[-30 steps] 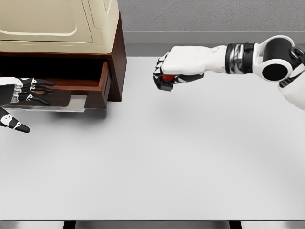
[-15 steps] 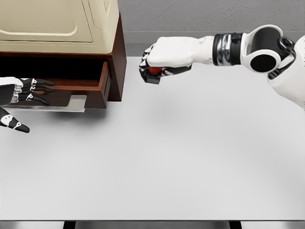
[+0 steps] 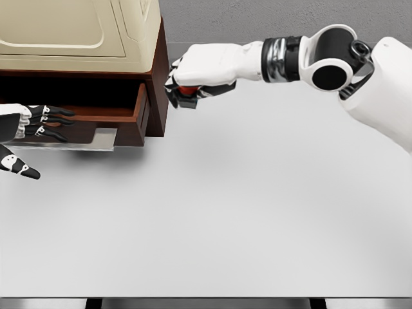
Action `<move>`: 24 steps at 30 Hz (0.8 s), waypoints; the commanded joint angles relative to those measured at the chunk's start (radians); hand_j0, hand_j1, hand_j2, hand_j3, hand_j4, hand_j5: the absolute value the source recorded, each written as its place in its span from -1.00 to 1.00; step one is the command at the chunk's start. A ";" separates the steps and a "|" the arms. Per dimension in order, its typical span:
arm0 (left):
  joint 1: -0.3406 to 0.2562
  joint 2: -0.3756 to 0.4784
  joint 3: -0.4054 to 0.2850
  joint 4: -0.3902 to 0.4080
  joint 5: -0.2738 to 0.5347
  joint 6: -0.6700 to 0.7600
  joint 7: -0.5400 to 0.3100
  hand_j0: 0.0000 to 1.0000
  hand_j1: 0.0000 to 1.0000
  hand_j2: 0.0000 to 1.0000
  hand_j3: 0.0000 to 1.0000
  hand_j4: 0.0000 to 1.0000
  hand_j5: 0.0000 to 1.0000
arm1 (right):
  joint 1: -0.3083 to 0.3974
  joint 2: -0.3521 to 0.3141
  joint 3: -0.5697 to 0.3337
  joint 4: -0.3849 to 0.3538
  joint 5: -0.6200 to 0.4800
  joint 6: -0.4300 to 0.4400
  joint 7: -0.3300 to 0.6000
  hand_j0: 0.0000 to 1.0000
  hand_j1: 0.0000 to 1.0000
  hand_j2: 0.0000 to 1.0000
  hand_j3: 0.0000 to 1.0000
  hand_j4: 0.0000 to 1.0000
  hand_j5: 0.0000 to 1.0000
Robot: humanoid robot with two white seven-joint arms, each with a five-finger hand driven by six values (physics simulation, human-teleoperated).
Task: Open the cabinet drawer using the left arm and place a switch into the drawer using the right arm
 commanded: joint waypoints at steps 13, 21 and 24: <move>0.001 0.001 -0.005 0.003 -0.039 -0.001 0.002 1.00 1.00 1.00 1.00 1.00 1.00 | -0.048 0.045 0.024 0.004 -0.011 0.021 -0.001 -0.09 -0.09 -0.09 -0.09 -0.09 -0.09; 0.001 0.001 -0.004 0.003 -0.036 -0.001 0.002 1.00 1.00 1.00 1.00 1.00 1.00 | -0.071 0.071 0.035 0.004 -0.019 0.040 -0.001 -0.09 -0.09 -0.09 -0.09 -0.09 -0.09; 0.000 0.001 -0.004 0.003 -0.036 -0.001 0.002 1.00 1.00 1.00 1.00 1.00 1.00 | -0.081 0.087 0.037 0.004 -0.018 0.049 -0.001 -0.09 -0.09 -0.09 -0.09 -0.09 -0.09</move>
